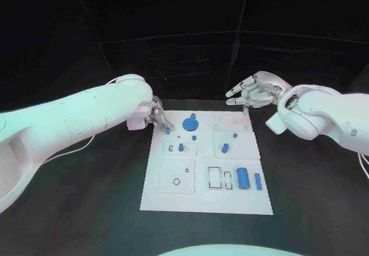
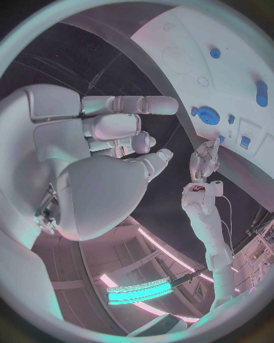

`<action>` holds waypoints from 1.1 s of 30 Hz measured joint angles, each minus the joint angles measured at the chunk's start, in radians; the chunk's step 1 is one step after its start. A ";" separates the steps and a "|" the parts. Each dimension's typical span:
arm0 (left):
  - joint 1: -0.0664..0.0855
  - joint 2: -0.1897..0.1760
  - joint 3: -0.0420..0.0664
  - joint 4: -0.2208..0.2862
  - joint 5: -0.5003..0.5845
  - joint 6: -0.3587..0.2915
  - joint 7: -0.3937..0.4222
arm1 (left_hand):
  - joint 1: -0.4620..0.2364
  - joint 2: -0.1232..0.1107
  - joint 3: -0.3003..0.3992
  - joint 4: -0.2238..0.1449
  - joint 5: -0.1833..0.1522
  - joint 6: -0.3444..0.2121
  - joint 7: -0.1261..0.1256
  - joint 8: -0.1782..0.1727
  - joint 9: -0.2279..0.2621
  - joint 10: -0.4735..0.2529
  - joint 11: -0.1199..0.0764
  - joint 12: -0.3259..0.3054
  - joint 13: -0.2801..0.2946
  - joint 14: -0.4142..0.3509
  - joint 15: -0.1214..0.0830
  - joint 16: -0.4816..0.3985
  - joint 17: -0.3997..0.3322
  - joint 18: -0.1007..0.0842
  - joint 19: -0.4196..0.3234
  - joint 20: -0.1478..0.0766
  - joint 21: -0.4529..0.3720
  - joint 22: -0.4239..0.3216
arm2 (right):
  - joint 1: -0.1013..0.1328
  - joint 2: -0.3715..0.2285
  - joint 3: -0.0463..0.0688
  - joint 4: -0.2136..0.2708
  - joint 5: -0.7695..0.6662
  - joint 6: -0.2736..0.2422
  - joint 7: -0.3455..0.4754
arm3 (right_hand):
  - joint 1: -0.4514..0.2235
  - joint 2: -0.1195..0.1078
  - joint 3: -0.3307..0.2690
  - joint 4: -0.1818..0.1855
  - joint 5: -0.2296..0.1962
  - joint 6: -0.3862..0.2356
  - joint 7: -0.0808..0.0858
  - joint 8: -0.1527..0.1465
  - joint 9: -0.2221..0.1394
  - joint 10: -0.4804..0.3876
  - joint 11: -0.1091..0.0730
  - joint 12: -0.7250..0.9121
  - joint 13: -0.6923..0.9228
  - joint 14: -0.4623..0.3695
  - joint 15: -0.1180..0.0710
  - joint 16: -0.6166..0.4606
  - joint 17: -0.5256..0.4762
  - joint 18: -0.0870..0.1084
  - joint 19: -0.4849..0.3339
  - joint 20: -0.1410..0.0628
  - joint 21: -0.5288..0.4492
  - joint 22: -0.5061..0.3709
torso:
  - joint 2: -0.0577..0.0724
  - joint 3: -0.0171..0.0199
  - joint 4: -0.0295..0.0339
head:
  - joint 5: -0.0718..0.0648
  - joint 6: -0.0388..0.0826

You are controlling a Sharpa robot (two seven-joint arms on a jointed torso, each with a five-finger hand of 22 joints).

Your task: Assemble the parts on the task board

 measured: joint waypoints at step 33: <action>-0.001 0.004 0.001 0.005 -0.001 0.006 0.001 | 0.202 0.048 0.163 -0.123 -0.005 0.001 -0.005 0.000 -0.029 -0.007 -0.014 -0.004 -0.015 0.000 0.000 0.000 0.000 0.000 -0.004 -0.004 -0.006 0.001 | 0.000 0.001 0.000 0.000 -0.001 0.000 -0.002 | 0.000 0.000 0.003 0.003 0.000 0.000 0.000 0.004 0.000 0.000 0.000 0.000 0.000 0.000 0.000 0.000 0.002 0.000 0.000 0.000 0.000 0.000 | 0.000 -0.0001 0.0011 | 0.004 -0.001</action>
